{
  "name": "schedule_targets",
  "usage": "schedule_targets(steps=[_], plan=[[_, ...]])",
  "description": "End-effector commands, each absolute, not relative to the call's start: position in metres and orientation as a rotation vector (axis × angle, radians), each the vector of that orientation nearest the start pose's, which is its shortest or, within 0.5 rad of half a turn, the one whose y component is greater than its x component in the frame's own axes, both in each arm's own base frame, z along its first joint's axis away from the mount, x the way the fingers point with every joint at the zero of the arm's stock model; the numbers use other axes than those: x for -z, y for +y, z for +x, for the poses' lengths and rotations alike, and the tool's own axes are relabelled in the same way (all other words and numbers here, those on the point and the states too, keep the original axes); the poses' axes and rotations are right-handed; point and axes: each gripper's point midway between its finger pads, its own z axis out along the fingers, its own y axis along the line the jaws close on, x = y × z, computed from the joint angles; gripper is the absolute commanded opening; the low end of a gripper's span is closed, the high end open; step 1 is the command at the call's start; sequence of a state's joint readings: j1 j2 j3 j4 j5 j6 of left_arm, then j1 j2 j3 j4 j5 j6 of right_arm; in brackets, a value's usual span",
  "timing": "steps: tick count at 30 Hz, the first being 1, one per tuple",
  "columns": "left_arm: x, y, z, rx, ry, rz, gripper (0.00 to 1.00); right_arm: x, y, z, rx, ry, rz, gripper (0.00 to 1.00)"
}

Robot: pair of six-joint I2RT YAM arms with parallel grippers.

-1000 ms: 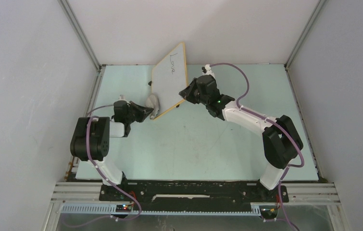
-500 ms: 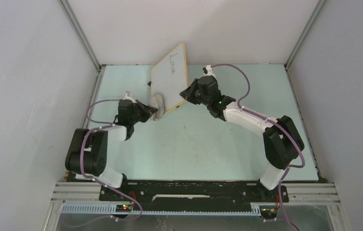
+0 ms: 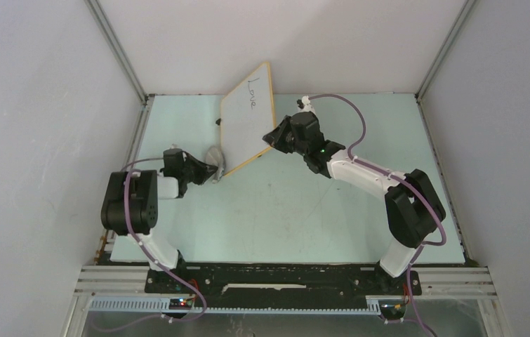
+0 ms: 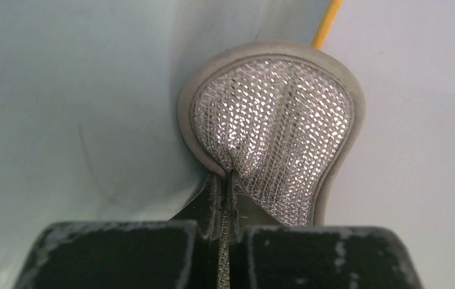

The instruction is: Erase the whiteboard

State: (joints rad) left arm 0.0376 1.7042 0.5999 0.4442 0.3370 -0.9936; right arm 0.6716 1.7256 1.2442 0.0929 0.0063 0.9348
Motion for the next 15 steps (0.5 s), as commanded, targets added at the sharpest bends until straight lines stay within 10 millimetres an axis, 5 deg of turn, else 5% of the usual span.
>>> schedule_targets(steps=[1, 7, 15], plan=[[-0.03, -0.082, 0.418, 0.927, 2.143, -0.909, 0.0, -0.251, 0.369, 0.388, -1.191, 1.956, 0.235, 0.0], [-0.054, -0.088, 0.442, 0.985, 2.05, -0.819, 0.0, -0.253, 0.374, 0.383, -1.243, 1.967, 0.215, 0.0], [-0.089, -0.058, 0.421, 0.816, 2.001, -0.813, 0.0, -0.246, 0.362, 0.387, -1.252, 1.996, 0.127, 0.0]])
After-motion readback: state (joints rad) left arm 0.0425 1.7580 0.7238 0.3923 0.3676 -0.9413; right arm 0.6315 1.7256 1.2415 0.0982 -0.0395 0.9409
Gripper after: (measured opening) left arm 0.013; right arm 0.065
